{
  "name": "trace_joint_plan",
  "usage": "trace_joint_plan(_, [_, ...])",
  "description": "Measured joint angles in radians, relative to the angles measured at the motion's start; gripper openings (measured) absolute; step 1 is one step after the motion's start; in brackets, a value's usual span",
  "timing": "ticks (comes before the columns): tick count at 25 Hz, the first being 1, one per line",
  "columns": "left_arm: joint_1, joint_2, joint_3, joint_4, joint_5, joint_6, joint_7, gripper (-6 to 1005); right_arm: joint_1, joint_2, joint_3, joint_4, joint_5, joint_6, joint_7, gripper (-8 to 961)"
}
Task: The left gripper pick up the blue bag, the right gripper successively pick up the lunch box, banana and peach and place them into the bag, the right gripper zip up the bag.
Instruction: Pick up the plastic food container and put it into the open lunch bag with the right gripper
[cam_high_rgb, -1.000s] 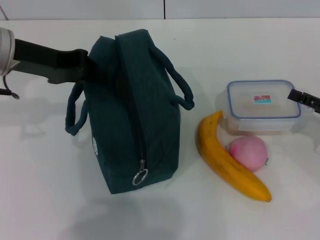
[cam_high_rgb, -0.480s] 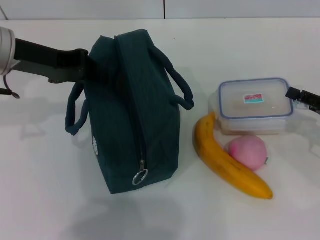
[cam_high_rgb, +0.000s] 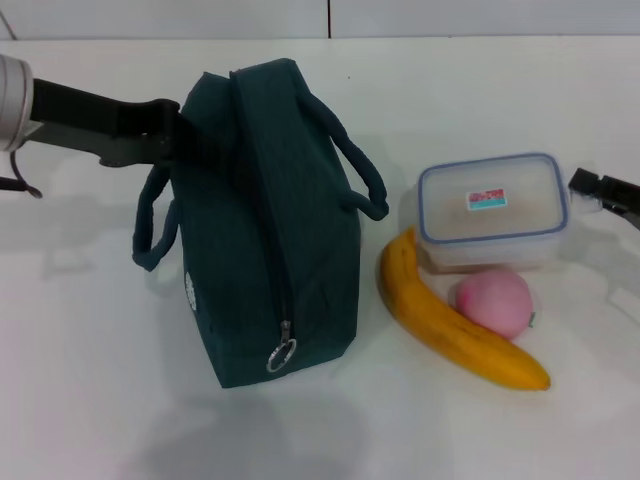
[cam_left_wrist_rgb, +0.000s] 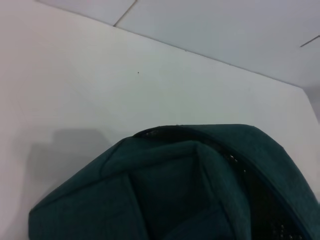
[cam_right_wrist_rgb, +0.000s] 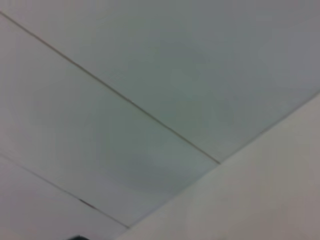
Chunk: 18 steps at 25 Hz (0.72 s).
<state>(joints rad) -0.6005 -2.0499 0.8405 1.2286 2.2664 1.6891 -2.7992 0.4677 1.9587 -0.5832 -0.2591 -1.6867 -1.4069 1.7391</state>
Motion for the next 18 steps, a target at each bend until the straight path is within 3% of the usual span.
trace_joint_plan(8, [0.001, 0.007, 0.0, -0.005, -0.051, 0.007, 0.004, 44, -0.023, -0.002, 0.0, -0.01, 0.076, -0.058, -0.003, 173])
trace_joint_plan(12, [0.001, 0.008, 0.0, -0.005, -0.073, 0.015, 0.004, 44, -0.027, -0.007, 0.0, -0.01, 0.09, -0.07, -0.003, 88])
trace_joint_plan(18, [0.004, 0.008, 0.0, -0.005, -0.114, 0.038, 0.003, 44, -0.053, -0.02, 0.0, -0.012, 0.158, -0.106, -0.004, 97])
